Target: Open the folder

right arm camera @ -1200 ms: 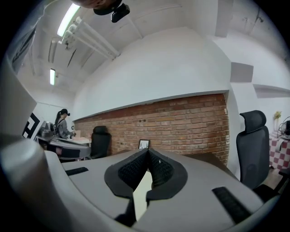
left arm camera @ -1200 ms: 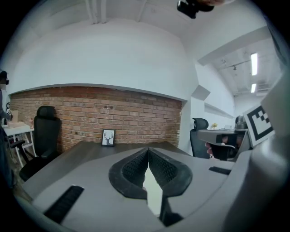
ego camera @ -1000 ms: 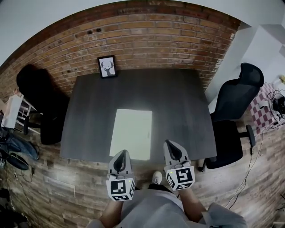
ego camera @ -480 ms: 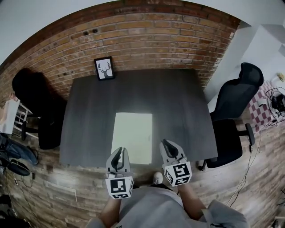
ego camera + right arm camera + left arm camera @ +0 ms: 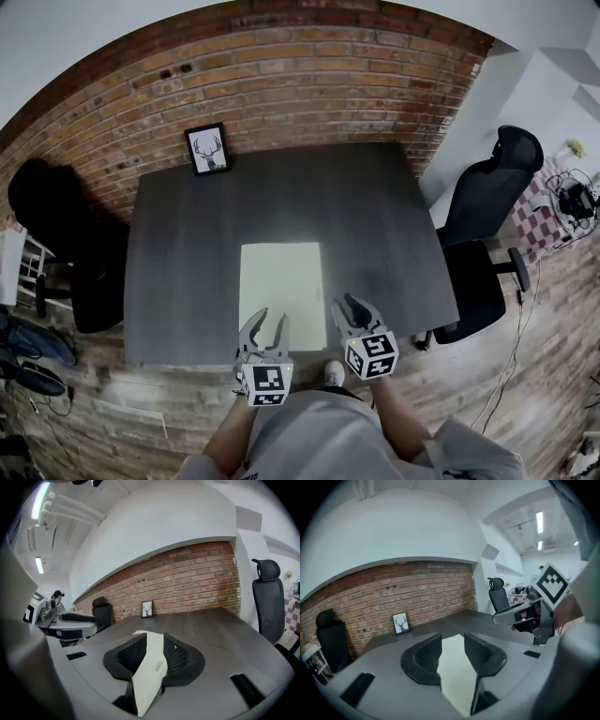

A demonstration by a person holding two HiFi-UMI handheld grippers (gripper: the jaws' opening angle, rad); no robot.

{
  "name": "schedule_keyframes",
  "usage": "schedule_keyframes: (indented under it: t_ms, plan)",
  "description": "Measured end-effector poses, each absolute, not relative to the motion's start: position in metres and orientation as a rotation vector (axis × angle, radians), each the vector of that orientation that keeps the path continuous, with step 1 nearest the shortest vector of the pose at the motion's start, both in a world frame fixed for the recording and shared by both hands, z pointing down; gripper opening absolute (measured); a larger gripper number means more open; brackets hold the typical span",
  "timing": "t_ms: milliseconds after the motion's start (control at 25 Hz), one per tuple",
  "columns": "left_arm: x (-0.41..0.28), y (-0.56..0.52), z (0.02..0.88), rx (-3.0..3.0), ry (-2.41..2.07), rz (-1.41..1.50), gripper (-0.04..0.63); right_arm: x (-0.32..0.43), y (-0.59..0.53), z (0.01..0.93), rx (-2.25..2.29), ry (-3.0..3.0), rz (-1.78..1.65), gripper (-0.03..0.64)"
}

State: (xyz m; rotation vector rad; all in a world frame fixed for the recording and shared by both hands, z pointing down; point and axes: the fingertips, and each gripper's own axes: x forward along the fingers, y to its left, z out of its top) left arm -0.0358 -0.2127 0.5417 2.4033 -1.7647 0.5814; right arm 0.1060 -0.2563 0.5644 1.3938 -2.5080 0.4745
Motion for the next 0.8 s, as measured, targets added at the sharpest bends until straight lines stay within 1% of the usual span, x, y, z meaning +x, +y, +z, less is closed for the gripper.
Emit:
schedule_keyframes:
  t_ms: [440,800]
  plan:
    - [-0.010,-0.199,0.616,2.415,-1.563,0.801,0.155,0.111,-0.248,0.641,1.372,-2.349,0.637,0.087]
    - [0.019,-0.190,0.643,2.486,-1.437,0.937,0.176,0.111,-0.231,0.679,1.281,-2.291,0.700,0.100]
